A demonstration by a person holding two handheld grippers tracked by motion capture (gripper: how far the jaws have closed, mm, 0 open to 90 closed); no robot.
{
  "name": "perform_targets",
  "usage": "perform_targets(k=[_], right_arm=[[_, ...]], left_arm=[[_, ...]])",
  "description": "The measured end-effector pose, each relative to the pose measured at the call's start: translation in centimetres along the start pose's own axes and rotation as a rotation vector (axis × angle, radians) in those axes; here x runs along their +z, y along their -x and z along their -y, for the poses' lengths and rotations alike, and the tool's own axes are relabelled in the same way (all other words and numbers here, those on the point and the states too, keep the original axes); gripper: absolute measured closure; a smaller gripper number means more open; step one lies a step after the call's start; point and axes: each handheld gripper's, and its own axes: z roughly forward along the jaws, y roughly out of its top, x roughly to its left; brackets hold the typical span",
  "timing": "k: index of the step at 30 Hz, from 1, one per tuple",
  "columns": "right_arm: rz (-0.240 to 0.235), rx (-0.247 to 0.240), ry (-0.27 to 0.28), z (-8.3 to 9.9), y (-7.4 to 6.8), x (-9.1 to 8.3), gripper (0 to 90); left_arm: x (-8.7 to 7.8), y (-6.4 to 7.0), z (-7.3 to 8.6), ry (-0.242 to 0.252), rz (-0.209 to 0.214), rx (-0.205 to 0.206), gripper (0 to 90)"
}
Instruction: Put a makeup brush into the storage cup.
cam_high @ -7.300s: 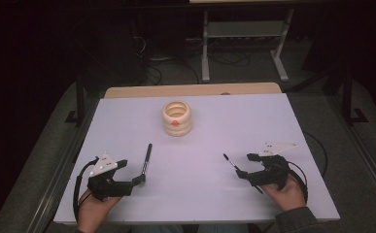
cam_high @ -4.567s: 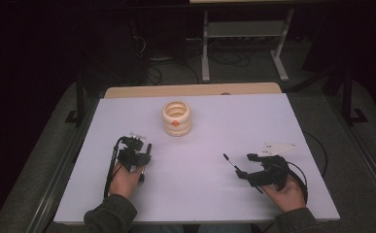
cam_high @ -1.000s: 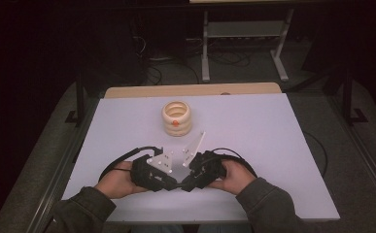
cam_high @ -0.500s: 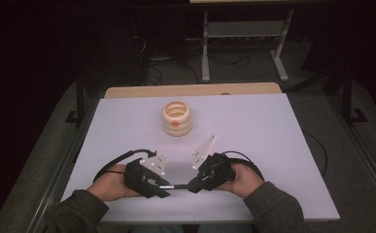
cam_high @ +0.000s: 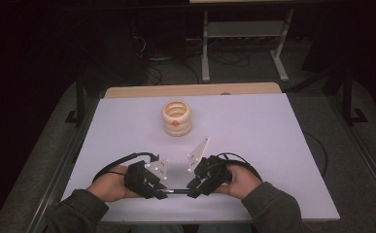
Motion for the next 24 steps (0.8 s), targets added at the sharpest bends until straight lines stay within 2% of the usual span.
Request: perform_targets(k=[3, 4, 6, 7, 8, 9, 13, 15, 18, 19, 21, 22, 24], right_arm=[[-0.011, -0.009, -0.017, -0.3, -0.3, 0.3, 77.4], [0.002, -0.016, -0.026, -0.3, -0.4, 0.5, 77.9], [0.008, -0.025, -0.018, -0.1, -0.4, 0.4, 78.3], [0.017, -0.030, -0.007, 0.0, -0.5, 0.3, 78.3], [0.028, -0.038, 0.005, 0.1, -0.5, 0.2, 78.4], [0.042, -0.034, 0.019, 0.3, -0.7, 0.0, 78.4], [0.064, -0.027, 0.053, 1.2, -1.0, -0.3, 78.4], [0.069, -0.018, 0.057, 1.5, -1.0, -0.3, 78.4], [0.072, -0.002, 0.075, 1.6, -1.1, -0.3, 78.4], [0.075, -0.007, 0.083, 1.5, -1.2, -0.4, 78.4], [0.085, -0.020, 0.105, 1.3, -1.1, -0.4, 78.4], [0.080, -0.020, 0.107, 1.3, -1.1, -0.4, 78.3], [0.085, -0.030, 0.097, 1.1, -1.1, 0.0, 78.0]], left_arm=[[0.0, 0.0, -0.1, 0.003, -0.008, 0.006, 77.8], [-0.1, 0.0, 0.0, 0.011, -0.009, 0.003, 77.7], [-0.2, 0.2, 0.2, 0.057, -0.009, -0.022, 77.1], [-0.3, 0.0, 0.4, 0.081, 0.007, -0.030, 74.7], [-0.5, -0.2, 0.6, 0.120, 0.053, -0.092, 62.3], [-0.6, -0.3, 0.9, 0.142, 0.063, -0.113, 52.1], [-0.9, -0.4, 2.0, 0.186, 0.060, -0.140, 49.4], [-1.0, -0.4, 2.1, 0.201, 0.060, -0.149, 51.1], [-1.2, -0.5, 1.9, 0.201, 0.045, -0.143, 58.5], [-1.2, -0.6, 1.9, 0.200, 0.040, -0.140, 60.8], [-1.3, -0.6, 1.7, 0.203, 0.059, -0.138, 69.8], [-1.4, -0.7, 1.6, 0.197, 0.045, -0.112, 74.9], [-1.5, -0.7, 1.6, 0.192, 0.055, -0.118, 77.8]])
